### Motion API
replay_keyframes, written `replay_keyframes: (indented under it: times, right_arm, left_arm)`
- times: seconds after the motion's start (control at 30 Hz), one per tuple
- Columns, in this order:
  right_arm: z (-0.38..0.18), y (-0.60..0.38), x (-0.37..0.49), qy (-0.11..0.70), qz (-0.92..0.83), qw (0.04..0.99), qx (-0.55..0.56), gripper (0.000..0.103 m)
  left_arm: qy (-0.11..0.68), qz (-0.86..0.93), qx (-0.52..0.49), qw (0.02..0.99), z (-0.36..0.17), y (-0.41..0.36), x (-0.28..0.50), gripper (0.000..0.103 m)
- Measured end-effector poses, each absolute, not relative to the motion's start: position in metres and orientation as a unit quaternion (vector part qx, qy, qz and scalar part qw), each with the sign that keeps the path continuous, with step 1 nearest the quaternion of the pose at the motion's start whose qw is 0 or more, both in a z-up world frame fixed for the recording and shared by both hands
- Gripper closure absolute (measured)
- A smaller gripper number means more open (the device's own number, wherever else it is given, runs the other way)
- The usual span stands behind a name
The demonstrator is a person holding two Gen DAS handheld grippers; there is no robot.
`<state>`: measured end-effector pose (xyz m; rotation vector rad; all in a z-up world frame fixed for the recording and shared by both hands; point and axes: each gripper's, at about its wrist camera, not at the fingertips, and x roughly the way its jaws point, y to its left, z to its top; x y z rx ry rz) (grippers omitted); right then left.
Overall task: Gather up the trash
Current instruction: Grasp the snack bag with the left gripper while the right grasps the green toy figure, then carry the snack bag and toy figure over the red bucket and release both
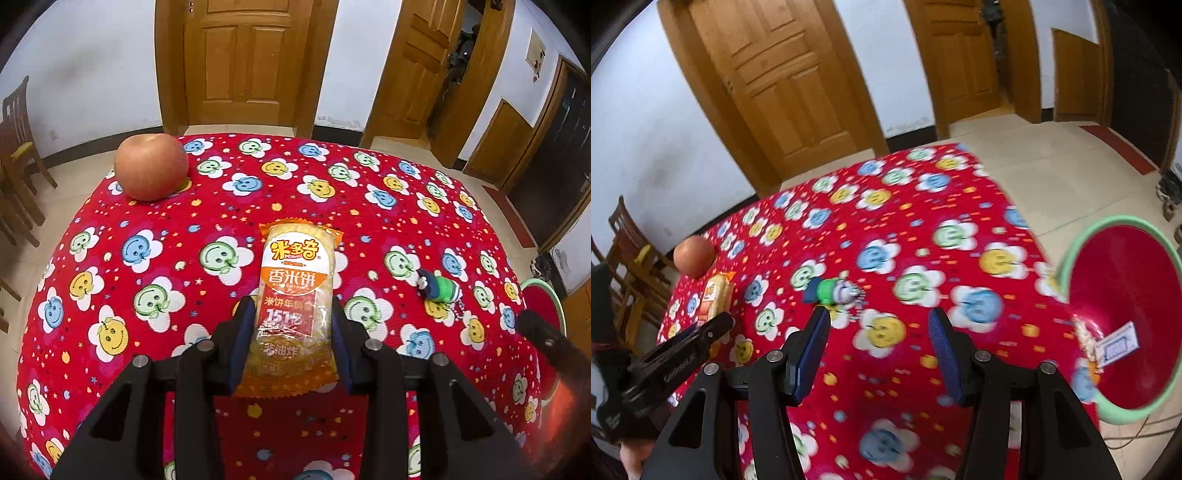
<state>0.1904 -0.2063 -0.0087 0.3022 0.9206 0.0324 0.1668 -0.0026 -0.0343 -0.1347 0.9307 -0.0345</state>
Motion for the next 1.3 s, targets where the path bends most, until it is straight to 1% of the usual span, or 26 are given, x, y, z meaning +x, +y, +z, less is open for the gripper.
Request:
replay_keyframes:
  times: [0.2, 0.27, 0.3, 0.7, 0.77, 0.83, 1.0, 1.3]
  right_arm:
    - [-0.024, -0.179, 0.214, 0.458, 0.028, 0.878, 0.136, 0.046]
    - [-0.026, -0.171, 0.22, 0.459, 0.027, 0.88, 0.124, 0.044]
    - [-0.028, -0.168, 0.223, 0.459, 0.026, 0.88, 0.119, 0.041]
    - [-0.043, -0.148, 0.243, 0.466, 0.005, 0.881, 0.079, 0.04]
    - [-0.043, -0.146, 0.243, 0.465, -0.001, 0.883, 0.068, 0.052]
    - [-0.043, -0.147, 0.242, 0.464, -0.003, 0.884, 0.062, 0.053]
    - [-0.039, -0.158, 0.234, 0.464, 0.01, 0.881, 0.09, 0.053]
    - [-0.009, -0.193, 0.191, 0.433, 0.006, 0.894, 0.117, 0.053]
  left_arm:
    - [0.452, -0.007, -0.082, 0.888, -0.04, 0.009, 0.166, 0.064]
    - [0.452, -0.001, -0.089, 0.888, -0.04, 0.013, 0.165, 0.064]
    - [0.452, 0.0, -0.09, 0.888, -0.041, 0.015, 0.165, 0.064]
    - [0.455, 0.003, -0.11, 0.884, -0.045, 0.026, 0.169, 0.064]
    - [0.454, 0.003, -0.11, 0.884, -0.045, 0.026, 0.171, 0.064]
    - [0.454, 0.001, -0.109, 0.884, -0.044, 0.027, 0.169, 0.064]
    - [0.451, -0.004, -0.103, 0.887, -0.041, 0.019, 0.168, 0.064]
    - [0.445, -0.027, -0.078, 0.892, -0.032, -0.009, 0.161, 0.064]
